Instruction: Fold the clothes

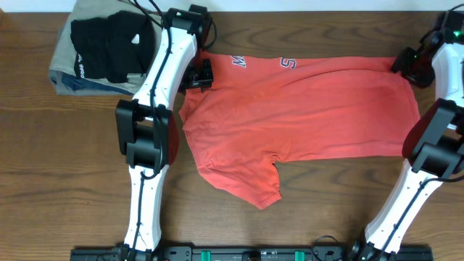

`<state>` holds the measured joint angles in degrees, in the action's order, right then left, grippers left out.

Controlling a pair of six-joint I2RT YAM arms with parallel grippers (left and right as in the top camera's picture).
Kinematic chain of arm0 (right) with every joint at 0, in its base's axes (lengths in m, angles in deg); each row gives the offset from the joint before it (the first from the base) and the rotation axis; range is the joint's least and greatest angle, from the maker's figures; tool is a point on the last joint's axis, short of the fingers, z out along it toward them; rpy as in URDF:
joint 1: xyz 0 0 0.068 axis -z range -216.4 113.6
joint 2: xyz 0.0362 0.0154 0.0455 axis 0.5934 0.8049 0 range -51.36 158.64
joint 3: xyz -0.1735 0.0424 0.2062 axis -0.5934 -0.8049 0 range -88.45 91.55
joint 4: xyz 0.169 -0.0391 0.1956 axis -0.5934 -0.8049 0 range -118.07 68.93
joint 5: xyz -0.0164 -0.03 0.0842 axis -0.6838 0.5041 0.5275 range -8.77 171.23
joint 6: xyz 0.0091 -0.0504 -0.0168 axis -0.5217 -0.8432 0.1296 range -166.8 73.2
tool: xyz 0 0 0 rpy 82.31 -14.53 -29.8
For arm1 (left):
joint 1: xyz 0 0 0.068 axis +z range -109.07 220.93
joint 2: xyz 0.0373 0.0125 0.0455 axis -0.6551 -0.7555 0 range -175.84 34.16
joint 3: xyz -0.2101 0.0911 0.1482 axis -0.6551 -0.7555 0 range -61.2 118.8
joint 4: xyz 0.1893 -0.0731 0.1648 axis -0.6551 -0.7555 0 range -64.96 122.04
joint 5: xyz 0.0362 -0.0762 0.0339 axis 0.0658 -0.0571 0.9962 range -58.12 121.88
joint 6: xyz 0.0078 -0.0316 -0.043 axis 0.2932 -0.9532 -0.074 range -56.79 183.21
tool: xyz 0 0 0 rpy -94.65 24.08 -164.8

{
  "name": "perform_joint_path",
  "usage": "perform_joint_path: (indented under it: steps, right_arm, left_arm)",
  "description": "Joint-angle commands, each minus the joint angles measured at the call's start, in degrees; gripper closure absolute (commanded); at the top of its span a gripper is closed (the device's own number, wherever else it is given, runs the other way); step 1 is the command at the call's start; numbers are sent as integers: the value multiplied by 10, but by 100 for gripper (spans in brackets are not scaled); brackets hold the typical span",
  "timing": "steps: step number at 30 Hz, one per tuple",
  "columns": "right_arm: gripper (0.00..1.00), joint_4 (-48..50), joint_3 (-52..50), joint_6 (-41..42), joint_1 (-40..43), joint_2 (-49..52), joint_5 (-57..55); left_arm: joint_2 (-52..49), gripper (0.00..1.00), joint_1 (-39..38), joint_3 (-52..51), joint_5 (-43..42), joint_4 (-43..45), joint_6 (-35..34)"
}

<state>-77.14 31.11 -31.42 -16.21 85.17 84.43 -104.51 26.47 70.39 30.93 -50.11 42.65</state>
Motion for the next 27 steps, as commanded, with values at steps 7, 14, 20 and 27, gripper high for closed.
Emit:
perform_joint_path:
  steps: [7,14,20,27]
  right_arm:
    - [55,11,-2,0,-12,41,-1]
    - [39,16,2,-7,-10,40,-60]
    - [37,19,5,-11,-5,40,-60]
    - [53,22,5,-24,-2,40,-63]
  left_arm:
    - [-27,53,2,-3,0,-2,6]
    - [-28,53,2,-3,0,0,19]
    - [-28,53,2,-3,0,4,19]
    - [-28,53,2,-11,0,8,19]
